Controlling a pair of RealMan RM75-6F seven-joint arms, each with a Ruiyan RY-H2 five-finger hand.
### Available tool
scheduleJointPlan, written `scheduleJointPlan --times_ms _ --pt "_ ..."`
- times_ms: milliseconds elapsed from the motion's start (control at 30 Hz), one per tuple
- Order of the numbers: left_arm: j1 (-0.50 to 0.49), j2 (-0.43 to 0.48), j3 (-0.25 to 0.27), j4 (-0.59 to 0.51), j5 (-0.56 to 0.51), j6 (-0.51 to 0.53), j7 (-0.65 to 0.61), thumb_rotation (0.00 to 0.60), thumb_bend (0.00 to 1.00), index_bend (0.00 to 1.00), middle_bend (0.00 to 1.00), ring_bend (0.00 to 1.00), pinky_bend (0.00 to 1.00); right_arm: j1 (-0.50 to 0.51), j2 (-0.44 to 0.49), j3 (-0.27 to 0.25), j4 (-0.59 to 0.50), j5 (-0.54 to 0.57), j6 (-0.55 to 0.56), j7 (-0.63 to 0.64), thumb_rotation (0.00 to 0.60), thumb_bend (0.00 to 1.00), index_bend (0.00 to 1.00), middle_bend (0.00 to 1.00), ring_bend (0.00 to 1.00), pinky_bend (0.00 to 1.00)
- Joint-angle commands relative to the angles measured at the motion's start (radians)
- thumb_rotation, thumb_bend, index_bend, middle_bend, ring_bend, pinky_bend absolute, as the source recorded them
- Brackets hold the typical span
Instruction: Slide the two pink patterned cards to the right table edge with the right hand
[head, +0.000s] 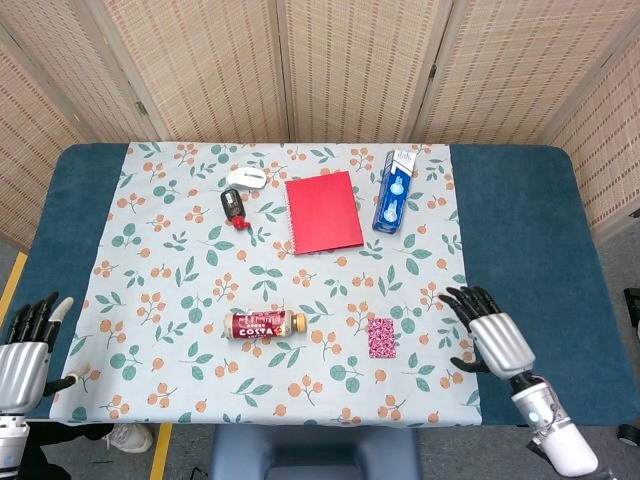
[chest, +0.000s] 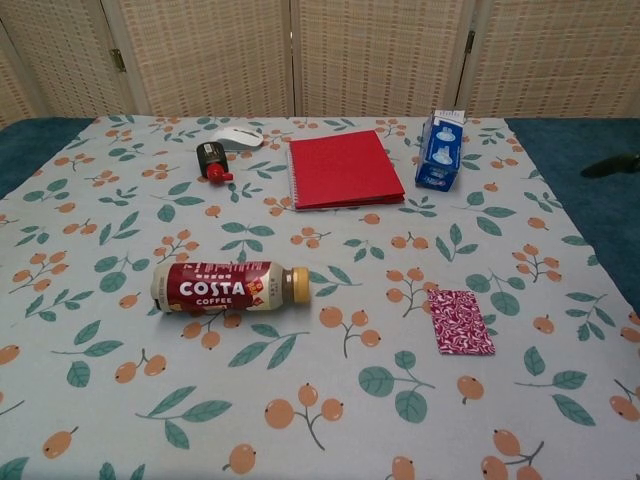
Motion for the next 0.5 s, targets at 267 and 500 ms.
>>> scheduleJointPlan --times_ms 267,500 --pt "0.003 0.004 0.006 0.003 0.0 -0.006 -0.025 0.6 0.25 0.05 0.0 0.05 0.0 0.13 -0.106 0.021 -0.031 0.233 -0.238 -0.174 0.444 0.18 0.3 0.07 0.0 0.0" --pt "0.005 0.004 0.009 0.009 0.0 -0.01 -0.039 0.6 0.25 0.05 0.0 0.06 0.0 0.179 -0.171 0.032 0.015 0.288 -0.285 -0.171 0.332 0.18 0.3 0.06 0.0 0.0"
